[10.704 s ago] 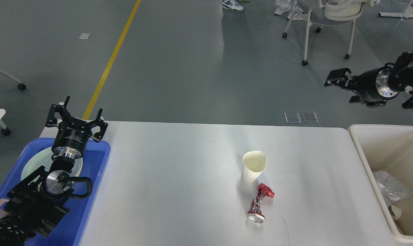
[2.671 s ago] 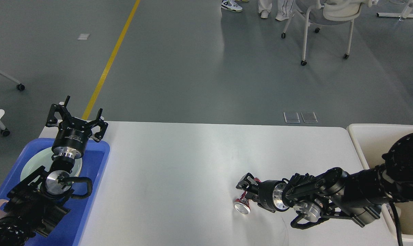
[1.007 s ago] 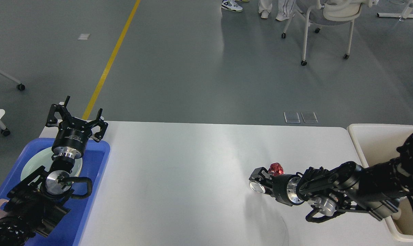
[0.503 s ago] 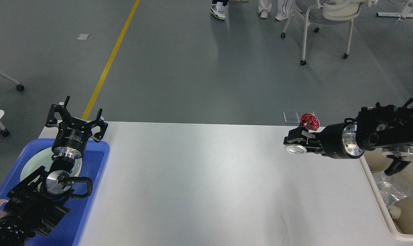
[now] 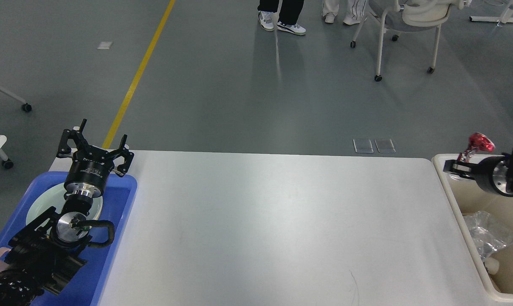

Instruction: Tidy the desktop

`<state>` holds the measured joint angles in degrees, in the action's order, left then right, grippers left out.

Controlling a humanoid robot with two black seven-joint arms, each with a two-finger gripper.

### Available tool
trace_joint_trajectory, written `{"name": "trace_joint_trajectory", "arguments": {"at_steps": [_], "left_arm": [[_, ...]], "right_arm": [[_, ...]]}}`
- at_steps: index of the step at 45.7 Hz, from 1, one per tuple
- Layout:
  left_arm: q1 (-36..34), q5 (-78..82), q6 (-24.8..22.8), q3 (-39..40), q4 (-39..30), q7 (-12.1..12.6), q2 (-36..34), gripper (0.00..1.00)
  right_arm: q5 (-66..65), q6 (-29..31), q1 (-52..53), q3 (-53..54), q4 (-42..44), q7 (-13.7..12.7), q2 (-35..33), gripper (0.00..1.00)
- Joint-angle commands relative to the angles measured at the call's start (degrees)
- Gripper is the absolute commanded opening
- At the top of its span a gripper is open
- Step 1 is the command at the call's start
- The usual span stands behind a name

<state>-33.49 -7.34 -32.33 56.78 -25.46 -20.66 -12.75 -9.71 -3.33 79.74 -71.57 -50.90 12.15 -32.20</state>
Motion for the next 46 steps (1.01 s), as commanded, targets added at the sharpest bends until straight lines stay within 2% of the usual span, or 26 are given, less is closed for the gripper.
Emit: {"name": "trace_joint_trajectory", "arguments": {"at_steps": [1, 6, 11, 15, 19, 20, 21, 22, 23, 24, 25, 39, 46], "left_arm": [[0.0, 0.0, 0.0, 0.0, 0.0, 0.0, 0.0, 0.98], [0.0, 0.0, 0.0, 0.0, 0.0, 0.0, 0.0, 0.98], [0.0, 0.0, 0.0, 0.0, 0.0, -0.1, 0.0, 0.98], [0.0, 0.0, 0.0, 0.0, 0.1, -0.1, 0.0, 0.98], [0.0, 0.0, 0.1, 0.0, 0.0, -0.1, 0.0, 0.98], [0.0, 0.0, 0.1, 0.0, 0.1, -0.1, 0.0, 0.98], [0.0, 0.0, 0.1, 0.0, 0.1, -0.1, 0.0, 0.98], [0.0, 0.0, 0.1, 0.0, 0.1, -0.1, 0.0, 0.98], [0.0, 0.0, 0.1, 0.0, 0.0, -0.1, 0.0, 0.98], [0.0, 0.0, 0.1, 0.0, 0.1, -0.1, 0.0, 0.98], [0.0, 0.0, 0.1, 0.0, 0.1, -0.1, 0.0, 0.98], [0.0, 0.0, 0.1, 0.0, 0.0, -0.1, 0.0, 0.98], [0.0, 0.0, 0.1, 0.0, 0.1, -0.1, 0.0, 0.98]], "right_arm": [[2.1, -0.4, -19.5, 3.7, 21.3, 0.0, -0.1, 0.00], [8.9, -1.4, -33.9, 11.0, 33.6, 0.0, 1.8, 0.00], [13.2, -3.3, -42.5, 16.2, 42.4, -0.3, 6.3, 0.00], [13.8, -3.6, -46.8, 17.6, 46.8, -0.4, 7.7, 0.00], [13.8, -3.6, -48.4, 17.9, 47.3, -0.5, 7.7, 0.00], [13.8, -3.6, -48.4, 18.0, 47.3, -0.5, 7.6, 0.07], [13.8, -3.3, -48.5, 18.0, 47.3, -0.5, 7.5, 0.31], [13.8, -3.3, -48.4, 18.1, 47.3, -0.5, 7.4, 0.82], [13.8, -3.3, -48.4, 18.2, 47.3, -0.6, 7.3, 1.00], [13.8, -3.6, -48.4, 18.4, 47.3, -0.5, 7.3, 0.96], [13.8, -3.6, -48.4, 18.5, 47.4, -0.5, 7.3, 1.00], [13.9, -3.8, -46.6, 24.2, 47.9, -0.6, 6.9, 1.00], [16.8, -2.6, -40.6, 33.3, 47.9, -0.6, 6.9, 1.00]]}}
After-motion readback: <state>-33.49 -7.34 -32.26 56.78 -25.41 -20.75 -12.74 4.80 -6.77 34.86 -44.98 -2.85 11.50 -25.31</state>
